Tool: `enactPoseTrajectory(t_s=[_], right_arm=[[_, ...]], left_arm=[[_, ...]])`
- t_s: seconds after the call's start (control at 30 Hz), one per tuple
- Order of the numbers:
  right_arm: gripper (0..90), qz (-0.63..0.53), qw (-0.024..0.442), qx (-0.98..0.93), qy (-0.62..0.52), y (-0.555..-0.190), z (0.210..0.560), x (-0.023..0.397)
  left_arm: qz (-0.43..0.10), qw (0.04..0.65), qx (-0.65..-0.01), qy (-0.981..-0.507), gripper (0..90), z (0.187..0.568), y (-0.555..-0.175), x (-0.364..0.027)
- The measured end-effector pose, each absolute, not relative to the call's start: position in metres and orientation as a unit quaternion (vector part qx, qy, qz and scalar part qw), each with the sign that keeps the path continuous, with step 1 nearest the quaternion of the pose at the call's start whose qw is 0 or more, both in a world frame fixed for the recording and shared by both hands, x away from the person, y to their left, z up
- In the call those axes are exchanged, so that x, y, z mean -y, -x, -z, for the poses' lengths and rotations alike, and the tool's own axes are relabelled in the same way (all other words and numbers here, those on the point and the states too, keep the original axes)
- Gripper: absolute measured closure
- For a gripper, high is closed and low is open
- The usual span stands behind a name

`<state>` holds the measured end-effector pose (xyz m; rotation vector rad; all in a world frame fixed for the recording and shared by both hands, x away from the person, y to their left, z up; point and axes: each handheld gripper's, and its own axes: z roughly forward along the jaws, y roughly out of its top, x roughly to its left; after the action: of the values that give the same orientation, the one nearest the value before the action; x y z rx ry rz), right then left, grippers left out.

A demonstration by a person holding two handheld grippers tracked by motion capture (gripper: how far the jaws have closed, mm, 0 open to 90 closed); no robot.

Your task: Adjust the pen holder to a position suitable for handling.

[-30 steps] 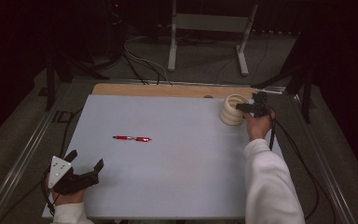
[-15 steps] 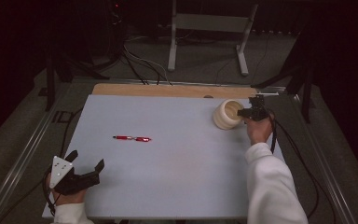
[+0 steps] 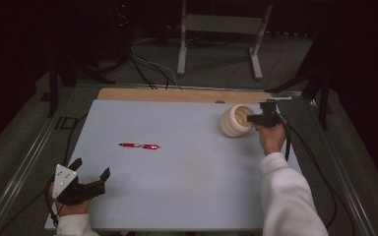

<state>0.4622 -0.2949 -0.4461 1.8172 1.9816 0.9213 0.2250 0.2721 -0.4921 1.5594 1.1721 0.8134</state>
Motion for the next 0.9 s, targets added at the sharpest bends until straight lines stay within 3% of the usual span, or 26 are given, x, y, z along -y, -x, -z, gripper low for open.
enactPoseTrajectory(t_s=[0.53,0.9], right_arm=[[74.0,-0.335,0.136,-0.751,-0.553,-0.432,0.422,0.256],[74.0,-0.315,0.111,-0.796,-0.504,-0.411,0.424,0.224]], left_arm=[[-0.335,0.489,-0.481,-0.646,0.1,0.492,-0.225,-0.271],[-0.334,0.488,-0.481,-0.648,0.1,0.492,-0.225,-0.270]])
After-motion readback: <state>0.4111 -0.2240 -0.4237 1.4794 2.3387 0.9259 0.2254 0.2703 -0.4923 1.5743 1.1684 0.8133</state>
